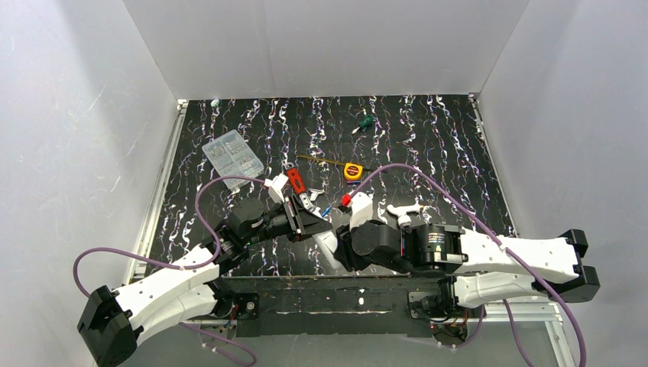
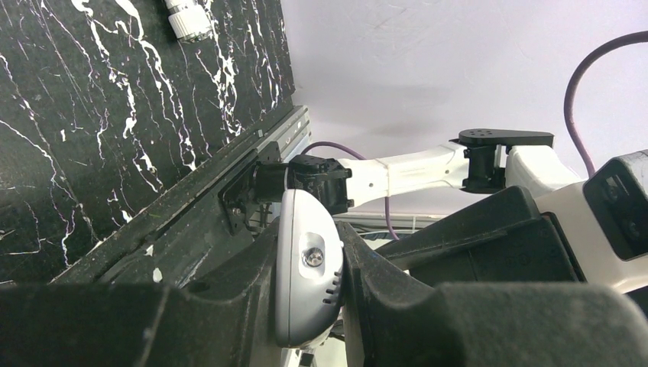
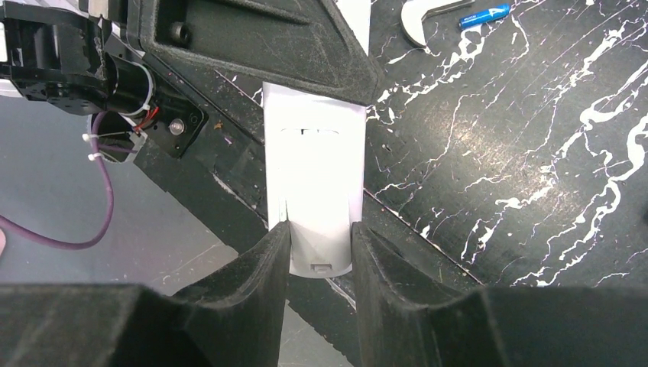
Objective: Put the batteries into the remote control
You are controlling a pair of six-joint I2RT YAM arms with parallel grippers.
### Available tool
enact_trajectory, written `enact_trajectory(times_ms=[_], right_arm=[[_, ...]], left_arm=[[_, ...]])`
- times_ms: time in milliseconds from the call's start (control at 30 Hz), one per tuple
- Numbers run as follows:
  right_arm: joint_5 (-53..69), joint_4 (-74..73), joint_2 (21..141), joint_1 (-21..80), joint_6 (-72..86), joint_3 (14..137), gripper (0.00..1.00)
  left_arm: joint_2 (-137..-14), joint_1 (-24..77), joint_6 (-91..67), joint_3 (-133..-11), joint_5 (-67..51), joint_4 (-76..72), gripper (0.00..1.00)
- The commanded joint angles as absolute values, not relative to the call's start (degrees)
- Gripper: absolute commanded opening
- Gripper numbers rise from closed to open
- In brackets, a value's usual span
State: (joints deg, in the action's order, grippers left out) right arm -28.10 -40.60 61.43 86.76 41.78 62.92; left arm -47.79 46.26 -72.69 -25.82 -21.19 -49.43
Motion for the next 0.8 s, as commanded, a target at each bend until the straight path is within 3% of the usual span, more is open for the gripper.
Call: enact_trajectory(times_ms=[0, 500, 767], right_arm=[[-29.2, -40.3, 59.2, 87.0, 40.9, 62.7, 0.4], [-33.2, -40.5, 52.3, 86.2, 41.8, 59.6, 0.36], [-25.4, -41.3, 53.1, 72.5, 44.4, 55.3, 0.34]], left_arm=[[-46.1, 46.4, -72.9, -25.7, -22.2, -53.8, 0.0], [-45.6, 46.5, -72.5, -24.9, -22.1, -52.3, 0.0], [-42.6, 46.4, -72.0, -23.7, -21.7, -49.2, 0.0]])
